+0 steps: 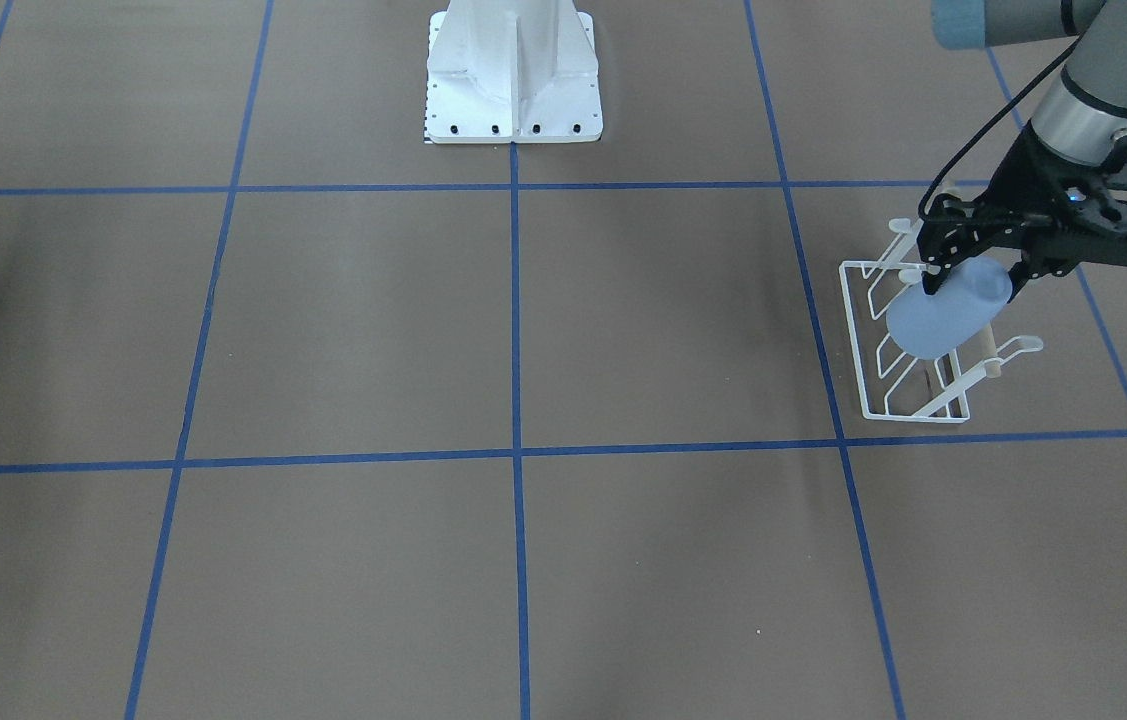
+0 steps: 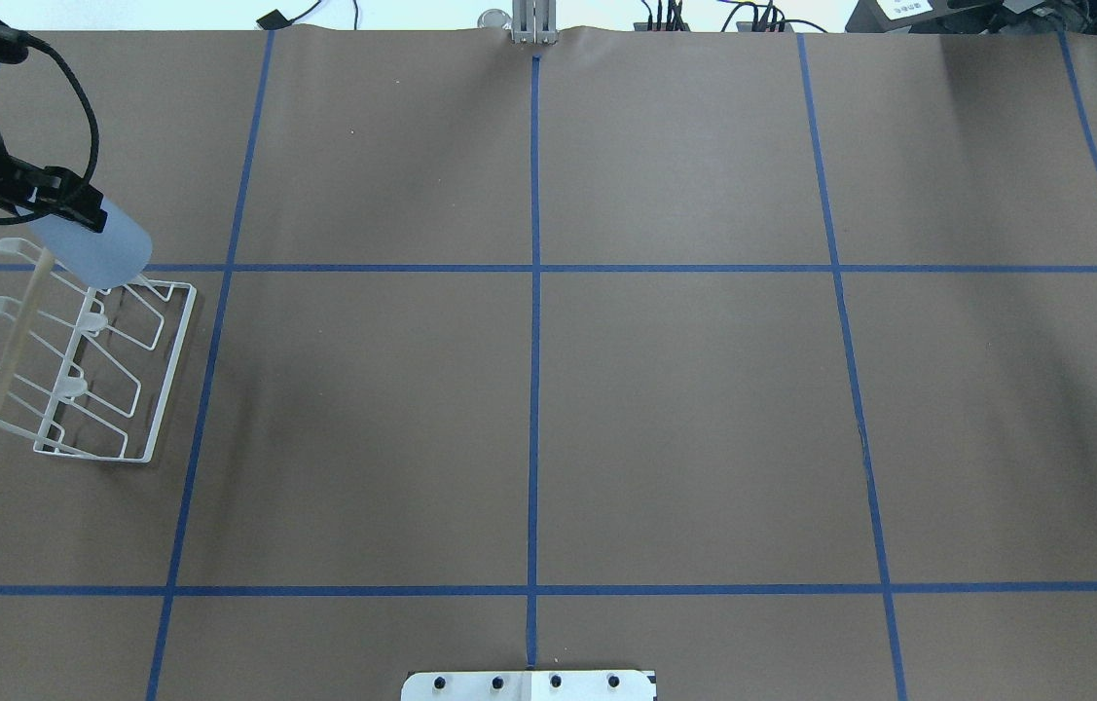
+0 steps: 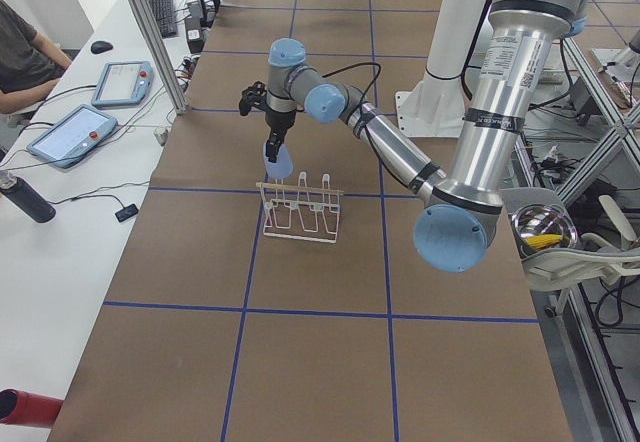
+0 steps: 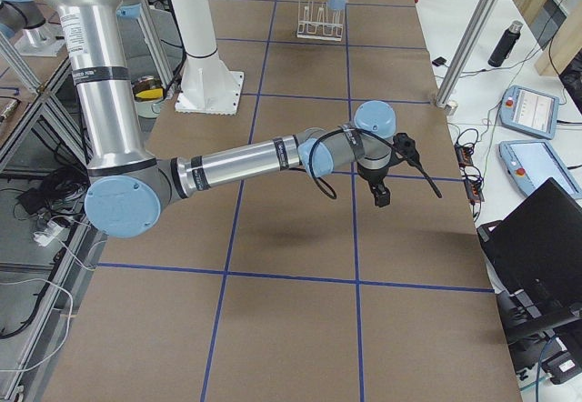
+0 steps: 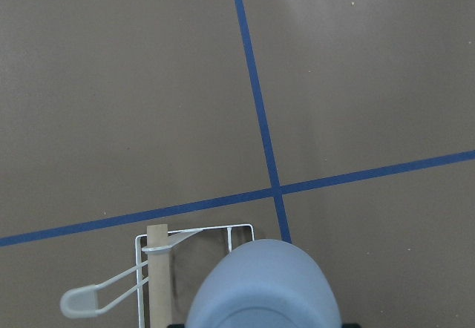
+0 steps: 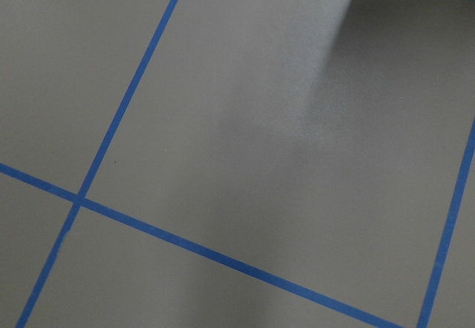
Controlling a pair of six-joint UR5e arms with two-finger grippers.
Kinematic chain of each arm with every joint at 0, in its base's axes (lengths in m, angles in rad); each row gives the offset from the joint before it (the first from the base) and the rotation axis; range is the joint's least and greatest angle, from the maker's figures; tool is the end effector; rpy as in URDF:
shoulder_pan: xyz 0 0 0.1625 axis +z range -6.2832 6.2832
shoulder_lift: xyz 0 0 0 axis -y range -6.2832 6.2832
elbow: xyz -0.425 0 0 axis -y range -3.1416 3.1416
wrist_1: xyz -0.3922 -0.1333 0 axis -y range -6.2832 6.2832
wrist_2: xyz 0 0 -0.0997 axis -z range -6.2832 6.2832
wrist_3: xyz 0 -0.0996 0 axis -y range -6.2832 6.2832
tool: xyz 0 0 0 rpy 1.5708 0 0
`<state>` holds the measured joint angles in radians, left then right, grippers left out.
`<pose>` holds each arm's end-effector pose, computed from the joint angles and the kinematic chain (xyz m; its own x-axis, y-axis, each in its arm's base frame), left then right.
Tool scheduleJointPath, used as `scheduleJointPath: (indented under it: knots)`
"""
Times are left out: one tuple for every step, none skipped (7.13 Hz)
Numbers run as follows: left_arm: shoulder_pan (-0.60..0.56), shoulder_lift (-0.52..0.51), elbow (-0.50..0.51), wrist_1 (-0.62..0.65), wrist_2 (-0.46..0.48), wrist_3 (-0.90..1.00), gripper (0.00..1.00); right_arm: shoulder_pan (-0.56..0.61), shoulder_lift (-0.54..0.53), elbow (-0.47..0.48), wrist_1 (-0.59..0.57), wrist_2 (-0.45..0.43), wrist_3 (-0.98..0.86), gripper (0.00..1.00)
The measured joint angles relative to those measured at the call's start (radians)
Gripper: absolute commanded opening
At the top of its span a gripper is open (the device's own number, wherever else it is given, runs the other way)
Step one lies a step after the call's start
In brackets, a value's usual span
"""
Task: Hang cup on cup holder
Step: 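Move the cup above the rack pegs with the left gripper while the right arm retracts, then lower the cup onto a rack peg and open the left gripper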
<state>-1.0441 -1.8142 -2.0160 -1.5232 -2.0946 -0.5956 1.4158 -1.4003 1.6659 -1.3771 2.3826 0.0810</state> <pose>0.1976 -0.5060 0.3352 0.7212 0.1857 -0.6673 0.0021 0.9628 0.2701 -0.0277 -0.5729 0.4956 0.6394 -0.3510 0.6841 0.0869 0.9170 0.3892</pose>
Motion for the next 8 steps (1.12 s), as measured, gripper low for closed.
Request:
scheduleJointPath:
  knots:
    - [0.011, 0.0, 0.007, -0.001, 0.006, 0.002, 0.0, 0.0, 0.0, 0.0, 0.0, 0.0, 0.0, 1.0]
    - [0.023, 0.0, 0.016, -0.006, 0.011, 0.003, 0.0, 0.0, 0.0, 0.0, 0.0, 0.001, 0.001, 1.0]
    - [0.035, 0.0, 0.034, -0.023, 0.021, 0.003, 0.0, -0.001, -0.001, 0.0, 0.0, 0.002, 0.002, 1.0]
    - [0.046, 0.0, 0.063, -0.06, 0.03, 0.003, 0.12, -0.001, -0.004, 0.004, 0.0, 0.005, 0.007, 1.0]
    - [0.051, 0.002, 0.088, -0.096, 0.035, 0.002, 0.28, -0.001, -0.007, 0.014, -0.001, 0.009, 0.012, 1.0]
    - [0.055, 0.006, 0.104, -0.115, 0.037, 0.003, 0.65, -0.001, -0.009, 0.02, -0.002, 0.012, 0.014, 1.0]
    - [0.058, 0.008, 0.114, -0.124, 0.038, 0.004, 0.98, -0.001, -0.013, 0.028, -0.003, 0.015, 0.015, 1.0]
    - [0.06, 0.009, 0.117, -0.127, 0.038, 0.004, 0.98, -0.001, -0.019, 0.041, -0.006, 0.018, 0.016, 1.0]
